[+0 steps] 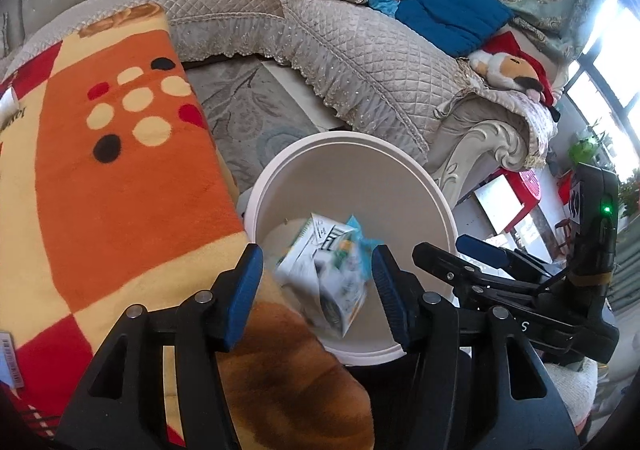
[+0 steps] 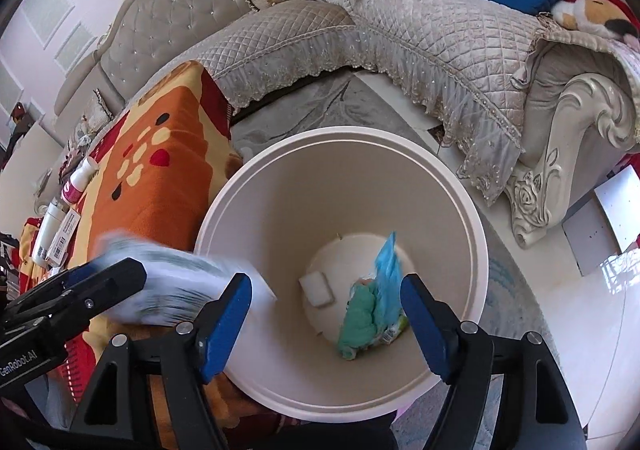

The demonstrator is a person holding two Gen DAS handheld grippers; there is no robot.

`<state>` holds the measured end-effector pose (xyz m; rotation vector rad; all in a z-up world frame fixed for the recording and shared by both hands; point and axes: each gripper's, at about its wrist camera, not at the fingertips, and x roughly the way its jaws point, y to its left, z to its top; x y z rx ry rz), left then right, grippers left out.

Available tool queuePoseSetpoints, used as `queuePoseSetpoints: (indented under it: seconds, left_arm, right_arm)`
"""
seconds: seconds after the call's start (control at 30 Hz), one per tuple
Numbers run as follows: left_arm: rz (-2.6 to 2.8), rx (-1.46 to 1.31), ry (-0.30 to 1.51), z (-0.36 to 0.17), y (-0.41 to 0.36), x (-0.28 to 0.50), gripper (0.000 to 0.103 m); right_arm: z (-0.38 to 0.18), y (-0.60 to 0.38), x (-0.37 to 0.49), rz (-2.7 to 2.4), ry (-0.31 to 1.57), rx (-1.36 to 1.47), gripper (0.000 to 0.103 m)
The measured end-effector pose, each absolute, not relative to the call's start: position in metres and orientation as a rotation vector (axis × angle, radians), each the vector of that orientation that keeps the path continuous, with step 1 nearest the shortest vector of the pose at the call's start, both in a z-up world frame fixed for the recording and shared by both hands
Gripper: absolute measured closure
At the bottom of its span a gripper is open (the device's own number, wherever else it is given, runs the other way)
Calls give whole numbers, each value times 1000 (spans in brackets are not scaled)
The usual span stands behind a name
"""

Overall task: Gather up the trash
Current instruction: 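Carry milk carton and blue bag over the white bin and release both, then move both grippers back over the blanket toward the remaining items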

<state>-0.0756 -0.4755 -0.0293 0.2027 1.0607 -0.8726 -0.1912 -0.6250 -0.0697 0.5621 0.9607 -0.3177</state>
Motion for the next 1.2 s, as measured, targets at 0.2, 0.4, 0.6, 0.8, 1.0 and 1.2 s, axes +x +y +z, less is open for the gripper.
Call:
queuePoseSetpoints:
  seconds: [0.2, 0.4, 0.6, 0.8, 1.0, 1.2]
  left_arm:
    - [-852, 205, 1058, -28, -468, -75, 48]
    - [-830, 200, 1042, -25, -456, -73, 48]
    - [-799, 191, 1018, -21, -441, -70, 48]
    - [-775, 178, 1014, -18, -424, -66, 48]
    - [-746, 162, 999, -12, -404, -63, 48]
    - [-703, 144, 990, -8, -377, -57, 48]
  right_arm:
    - [-69, -620, -189, -308, 971, 559, 28]
    - [-62, -609, -183, -290, 966, 539, 28]
    - [-55, -594, -175, -268, 966, 514, 28]
    - [-46, -579, -169, -251, 956, 491, 28]
    - [-36, -562, -161, -224, 945, 466, 28]
    - [-29, -541, -146, -183, 945, 441, 28]
